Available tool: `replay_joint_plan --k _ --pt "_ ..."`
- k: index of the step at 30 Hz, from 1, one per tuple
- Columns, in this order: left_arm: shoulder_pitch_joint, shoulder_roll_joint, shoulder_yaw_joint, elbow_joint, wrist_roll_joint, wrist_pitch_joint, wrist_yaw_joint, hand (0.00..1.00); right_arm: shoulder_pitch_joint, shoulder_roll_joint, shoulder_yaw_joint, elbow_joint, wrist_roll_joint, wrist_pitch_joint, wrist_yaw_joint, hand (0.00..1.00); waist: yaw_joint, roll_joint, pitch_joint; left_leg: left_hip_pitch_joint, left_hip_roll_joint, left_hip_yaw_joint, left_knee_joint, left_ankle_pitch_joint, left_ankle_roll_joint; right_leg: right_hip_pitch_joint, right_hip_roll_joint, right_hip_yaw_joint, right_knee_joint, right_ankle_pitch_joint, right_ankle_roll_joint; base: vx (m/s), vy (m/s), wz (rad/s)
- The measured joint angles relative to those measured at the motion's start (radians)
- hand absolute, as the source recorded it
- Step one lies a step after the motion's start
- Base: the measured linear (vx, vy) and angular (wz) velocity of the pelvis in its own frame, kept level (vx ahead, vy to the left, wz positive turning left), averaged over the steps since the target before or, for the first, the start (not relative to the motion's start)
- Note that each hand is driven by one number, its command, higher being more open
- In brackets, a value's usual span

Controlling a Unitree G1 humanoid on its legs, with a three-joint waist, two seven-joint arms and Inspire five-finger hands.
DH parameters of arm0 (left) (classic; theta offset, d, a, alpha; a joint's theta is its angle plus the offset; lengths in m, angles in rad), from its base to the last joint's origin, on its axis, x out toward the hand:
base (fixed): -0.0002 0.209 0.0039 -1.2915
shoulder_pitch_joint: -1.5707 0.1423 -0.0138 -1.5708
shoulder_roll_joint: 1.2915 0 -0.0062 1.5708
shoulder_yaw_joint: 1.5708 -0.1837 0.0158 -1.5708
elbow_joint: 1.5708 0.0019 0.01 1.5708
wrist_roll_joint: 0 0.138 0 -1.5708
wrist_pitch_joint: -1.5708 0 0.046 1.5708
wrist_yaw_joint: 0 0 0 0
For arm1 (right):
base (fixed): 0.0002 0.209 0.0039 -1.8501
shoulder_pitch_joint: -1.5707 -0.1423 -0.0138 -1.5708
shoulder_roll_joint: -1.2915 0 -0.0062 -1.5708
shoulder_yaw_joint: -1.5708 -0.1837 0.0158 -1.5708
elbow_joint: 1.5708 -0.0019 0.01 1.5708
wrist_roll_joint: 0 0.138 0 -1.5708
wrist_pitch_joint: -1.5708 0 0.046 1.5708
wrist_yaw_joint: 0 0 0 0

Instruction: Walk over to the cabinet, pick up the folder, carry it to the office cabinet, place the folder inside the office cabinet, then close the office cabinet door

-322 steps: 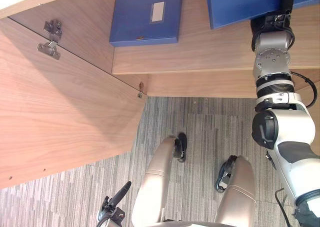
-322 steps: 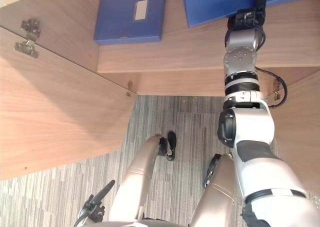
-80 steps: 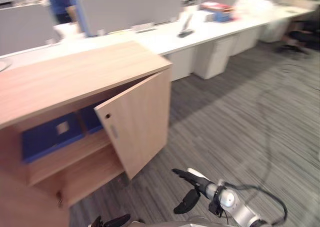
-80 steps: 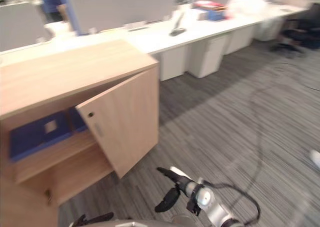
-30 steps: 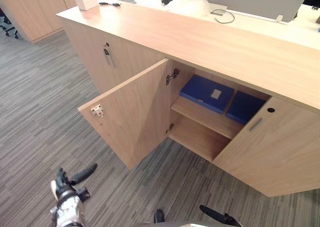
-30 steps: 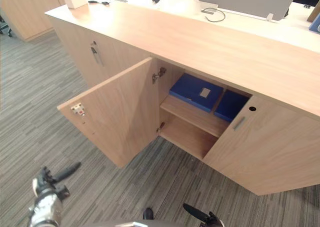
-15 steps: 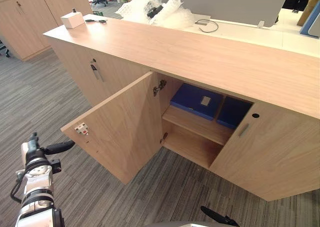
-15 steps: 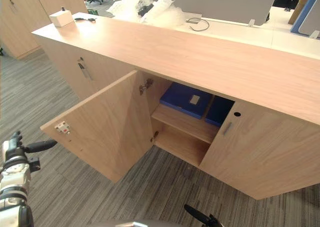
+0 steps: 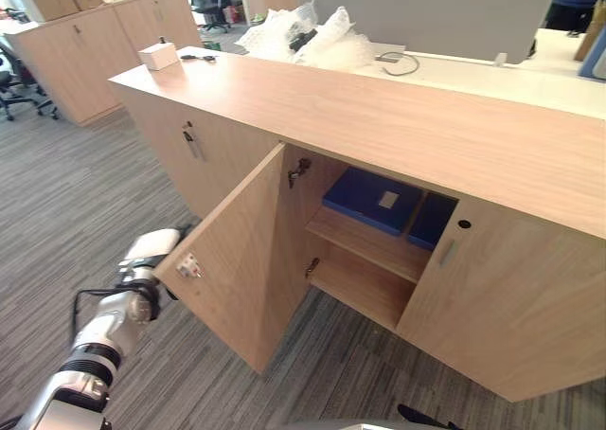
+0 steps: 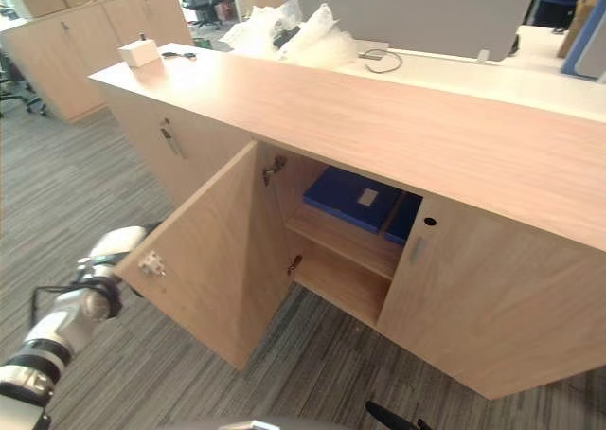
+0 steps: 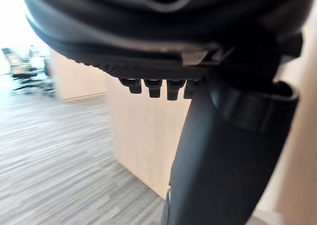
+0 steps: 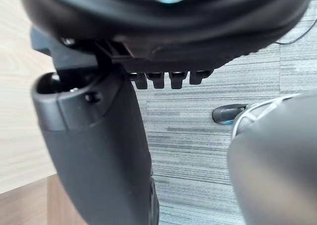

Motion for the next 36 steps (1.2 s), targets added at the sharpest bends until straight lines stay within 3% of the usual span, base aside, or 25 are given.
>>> replay_joint_plan --k 4,9,12,14,21,24,27,28,33,36 --pt "0.000 -0.003 -0.177 -0.093 0.075 -0.039 0.004 1.00 0.002 0.006 0.067 -0.005 0.001 -0.014 -0.009 1.00 -0.026 -0.030 0.007 -0.010 -0.012 0.012 0.003 0.003 0.006 0.001 -0.005 0.007 -0.038 0.028 0.010 -0.03 0.054 -0.07" --pt "0.005 0.029 -0.313 -0.254 0.103 -0.060 0.005 1.00 0.004 0.003 0.086 -0.007 0.001 -0.016 -0.014 1.00 -0.037 -0.031 0.008 -0.009 -0.028 0.015 0.004 0.003 0.008 0.013 -0.020 0.004 -0.051 0.035 0.018 0.02 0.046 0.00" --pt "0.074 0.022 -0.384 -0.464 0.089 -0.129 -0.006 1.00 -0.007 0.000 0.107 -0.007 0.003 -0.020 -0.016 1.00 -0.049 -0.030 0.008 -0.008 -0.033 0.013 0.004 0.004 0.008 0.018 -0.024 -0.004 -0.053 0.037 0.021 0.02 0.014 0.04" --pt "0.110 -0.051 -0.440 -0.537 0.045 -0.160 -0.016 1.00 -0.017 0.003 0.109 -0.007 0.003 -0.025 -0.019 1.00 -0.056 -0.029 0.008 -0.007 -0.034 0.013 0.004 0.004 0.009 0.019 -0.026 -0.005 -0.053 0.037 0.022 0.00 0.000 0.00" --pt "0.230 -0.352 -0.437 -0.476 -0.242 -0.177 -0.073 1.00 -0.036 0.007 0.146 -0.009 0.011 -0.026 -0.042 1.00 -0.082 -0.032 0.010 -0.004 -0.032 0.017 0.004 0.005 0.010 0.017 -0.025 0.000 -0.045 0.037 0.022 -0.04 0.008 -0.02" --pt "0.247 -0.482 -0.358 -0.279 -0.434 -0.135 -0.104 1.00 -0.041 0.015 0.153 -0.010 0.009 -0.023 -0.043 1.00 -0.084 -0.038 0.014 0.001 -0.026 0.024 0.002 0.007 0.014 0.016 -0.020 0.007 -0.042 0.037 0.022 -0.10 0.003 -0.08" --pt "0.250 -0.553 -0.169 -0.019 -0.668 -0.049 -0.110 1.00 -0.039 0.022 0.155 -0.012 0.008 -0.019 -0.043 1.00 -0.086 -0.050 0.019 0.009 -0.013 0.030 -0.002 0.008 0.015 0.018 -0.007 0.015 -0.043 0.038 0.020 -0.09 -0.021 -0.10" --pt "0.251 -0.552 -0.111 0.072 -0.735 -0.025 -0.102 1.00 -0.039 0.021 0.168 -0.012 0.008 -0.018 -0.043 1.00 -0.085 -0.053 0.020 0.010 -0.008 0.035 -0.002 0.008 0.015 0.017 -0.001 0.020 -0.047 0.040 0.017 -0.08 -0.031 -0.12" --pt "0.313 -0.494 -0.011 0.326 -0.826 0.003 -0.120 1.00 -0.035 0.016 0.185 -0.008 0.006 -0.016 -0.042 1.00 -0.081 -0.062 0.026 0.023 0.009 0.078 0.007 -0.002 0.002 0.018 0.013 0.059 -0.060 0.045 0.008 0.00 -0.017 -0.23" --pt "0.331 -0.496 0.099 0.422 -0.871 0.037 -0.168 1.00 -0.041 0.019 0.184 -0.006 0.001 -0.017 -0.034 1.00 -0.079 -0.076 0.047 -0.033 0.039 0.090 0.162 -0.084 -0.003 0.021 0.021 0.075 -0.050 0.046 0.007 0.01 -0.027 -0.26"
